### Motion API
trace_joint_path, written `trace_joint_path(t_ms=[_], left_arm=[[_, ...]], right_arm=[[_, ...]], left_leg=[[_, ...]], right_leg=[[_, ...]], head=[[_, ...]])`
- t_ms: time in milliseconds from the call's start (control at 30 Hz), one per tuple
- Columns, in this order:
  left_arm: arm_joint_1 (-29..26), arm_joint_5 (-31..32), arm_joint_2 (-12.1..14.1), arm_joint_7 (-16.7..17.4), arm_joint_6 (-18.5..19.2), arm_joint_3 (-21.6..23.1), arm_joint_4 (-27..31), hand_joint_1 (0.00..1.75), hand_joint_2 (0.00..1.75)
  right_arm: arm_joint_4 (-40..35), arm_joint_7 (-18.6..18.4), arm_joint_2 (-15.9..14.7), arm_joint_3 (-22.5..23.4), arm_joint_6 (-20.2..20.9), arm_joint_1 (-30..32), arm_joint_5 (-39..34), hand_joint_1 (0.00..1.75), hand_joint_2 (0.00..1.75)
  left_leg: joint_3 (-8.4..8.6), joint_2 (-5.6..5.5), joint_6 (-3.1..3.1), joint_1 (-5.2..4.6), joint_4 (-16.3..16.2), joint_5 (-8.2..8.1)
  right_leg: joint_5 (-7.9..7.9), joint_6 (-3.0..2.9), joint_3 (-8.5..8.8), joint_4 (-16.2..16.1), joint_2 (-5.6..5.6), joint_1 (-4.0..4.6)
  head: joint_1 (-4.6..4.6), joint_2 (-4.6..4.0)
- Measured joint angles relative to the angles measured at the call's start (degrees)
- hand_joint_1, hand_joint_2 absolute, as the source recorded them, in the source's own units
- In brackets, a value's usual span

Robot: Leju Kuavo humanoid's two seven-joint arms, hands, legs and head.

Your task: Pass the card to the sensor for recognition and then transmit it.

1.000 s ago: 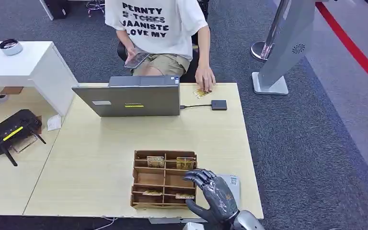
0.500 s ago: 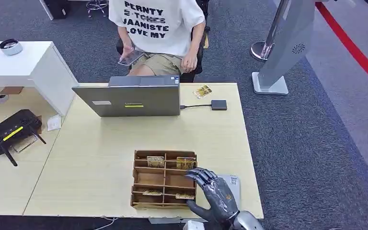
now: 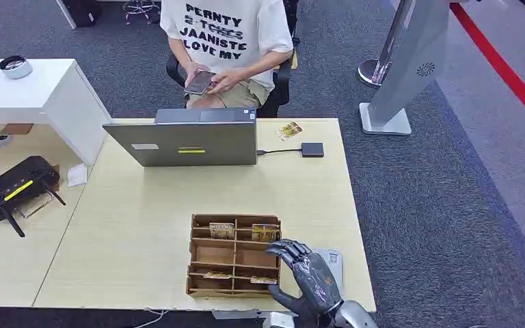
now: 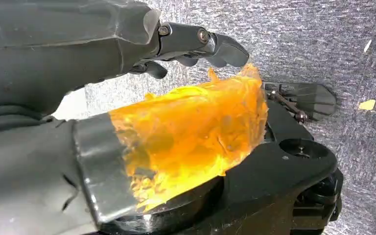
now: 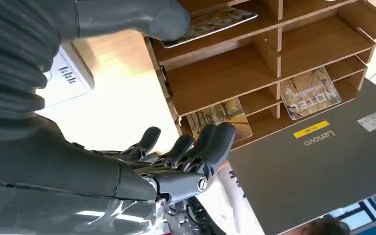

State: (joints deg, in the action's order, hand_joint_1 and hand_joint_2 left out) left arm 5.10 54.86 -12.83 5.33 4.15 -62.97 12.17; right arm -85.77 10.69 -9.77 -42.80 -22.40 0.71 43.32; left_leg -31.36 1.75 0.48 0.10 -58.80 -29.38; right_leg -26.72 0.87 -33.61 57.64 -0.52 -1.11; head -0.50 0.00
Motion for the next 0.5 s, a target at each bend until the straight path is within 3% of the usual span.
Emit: trace_joint_path(t_ms=[500], left_arm=[[0.0, 0.0, 0.0, 0.0, 0.0, 0.0, 0.0, 0.0, 0.0]], right_arm=[[1.9, 0.3, 0.0, -1.4, 0.9, -0.7, -0.3, 0.59, 1.75]], left_leg=[[-0.01, 0.0, 0.0, 0.0, 0.0, 0.0]], right_leg=[[0.0, 0.0, 0.0, 0.0, 0.0, 0.0]], head=[[-0.02, 0.0]])
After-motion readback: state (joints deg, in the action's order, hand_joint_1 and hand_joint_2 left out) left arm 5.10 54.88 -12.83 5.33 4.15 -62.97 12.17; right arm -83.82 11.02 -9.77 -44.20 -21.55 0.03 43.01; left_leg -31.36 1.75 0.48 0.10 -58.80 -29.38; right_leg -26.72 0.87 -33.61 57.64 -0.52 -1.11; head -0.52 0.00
